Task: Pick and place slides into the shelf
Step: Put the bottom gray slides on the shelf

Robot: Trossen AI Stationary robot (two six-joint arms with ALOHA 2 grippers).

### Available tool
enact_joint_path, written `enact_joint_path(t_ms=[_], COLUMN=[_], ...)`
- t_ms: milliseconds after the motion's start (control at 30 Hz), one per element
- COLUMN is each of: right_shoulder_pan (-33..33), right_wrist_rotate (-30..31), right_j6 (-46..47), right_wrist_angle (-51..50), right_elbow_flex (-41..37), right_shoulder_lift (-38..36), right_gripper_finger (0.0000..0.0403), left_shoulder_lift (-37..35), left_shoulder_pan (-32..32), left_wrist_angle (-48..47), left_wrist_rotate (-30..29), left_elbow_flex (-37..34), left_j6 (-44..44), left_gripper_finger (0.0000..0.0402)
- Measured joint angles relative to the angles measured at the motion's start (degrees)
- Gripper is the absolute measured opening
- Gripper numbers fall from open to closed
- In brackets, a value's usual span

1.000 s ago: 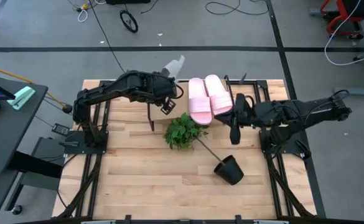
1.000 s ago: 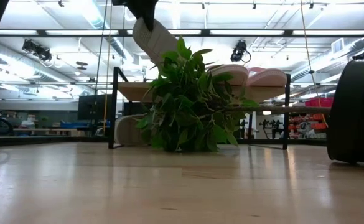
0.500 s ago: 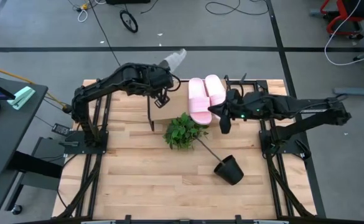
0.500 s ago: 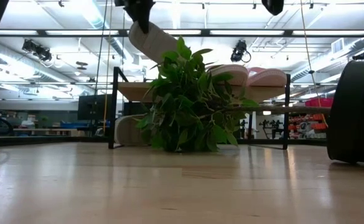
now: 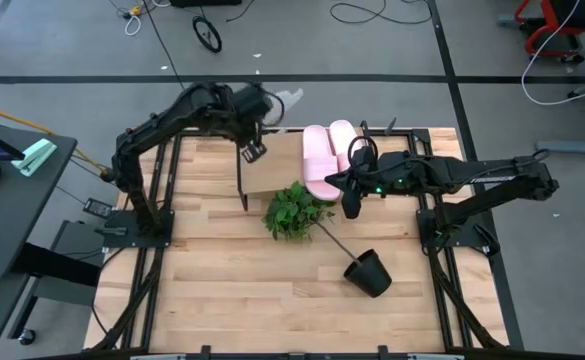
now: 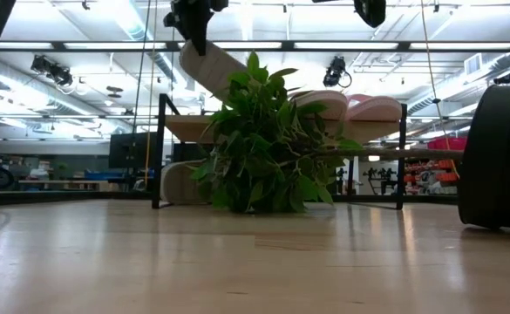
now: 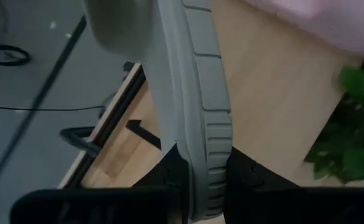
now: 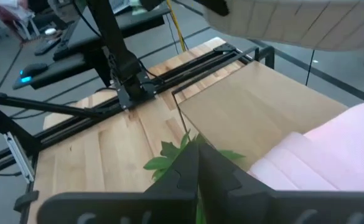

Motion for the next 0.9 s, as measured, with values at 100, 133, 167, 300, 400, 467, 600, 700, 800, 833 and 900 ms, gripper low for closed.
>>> enact_joint_path(t_ms=[100, 133, 167, 300, 400, 467, 600, 700, 800, 833, 900], right_shoulder_pan=[0.00, 0.00, 0.00, 0.00, 0.00, 0.00, -0.20, -0.20, -0.17, -0.17, -0.17], right_wrist_rotate=[0.00, 0.00, 0.02, 0.02, 0.02, 0.02, 0.04, 0.07, 0.06, 0.04, 0.04], right_j6=[0.02, 0.03, 0.10, 1.29, 1.13, 1.09, 1.12, 1.20, 1.53, 1.55, 1.56], right_wrist_angle=[0.39, 0.41, 0.42, 0.87, 1.43, 1.71, 2.66, 3.00, 3.04, 3.08, 3.34], right_elbow_flex=[0.00, 0.00, 0.00, 0.00, 0.00, 0.00, 0.00, 0.00, 0.00, 0.00, 0.00], right_shoulder_lift=[-0.11, -0.12, -0.15, -0.15, -0.15, -0.15, -0.17, -0.17, -0.17, -0.17, -0.17], right_gripper_finger=[0.0012, 0.0012, 0.0012, 0.0012, 0.0012, 0.0012, 0.0012, 0.0012, 0.0012, 0.0012, 0.0012], left_shoulder_lift=[-1.37, -1.99, -2.74, -5.42, -6.00, -6.22, -6.29, -6.30, -8.47, -9.76, -13.64], left_shoulder_pan=[2.92, 3.90, 4.59, 8.04, 9.41, 9.41, 8.25, 6.68, 5.80, 5.79, 5.63], left_wrist_angle=[5.01, 7.23, 9.84, 16.24, 17.72, 19.41, 24.93, 29.12, 35.19, 37.10, 43.00], left_wrist_rotate=[4.22, 5.50, 6.87, 11.50, 12.60, 12.63, 11.60, 9.60, 9.82, 10.10, 10.44], left_elbow_flex=[-0.01, -0.02, -0.02, 0.07, 0.04, 0.04, 0.03, -0.35, -6.31, -9.72, -18.46], left_j6=[-0.24, -0.27, -0.47, -0.94, -0.60, -0.43, 0.37, 1.83, 2.46, 2.24, 1.42], left_gripper_finger=[0.0056, 0.0056, 0.0056, 0.0056, 0.0056, 0.0056, 0.0056, 0.0056, 0.0056, 0.0056, 0.0056])
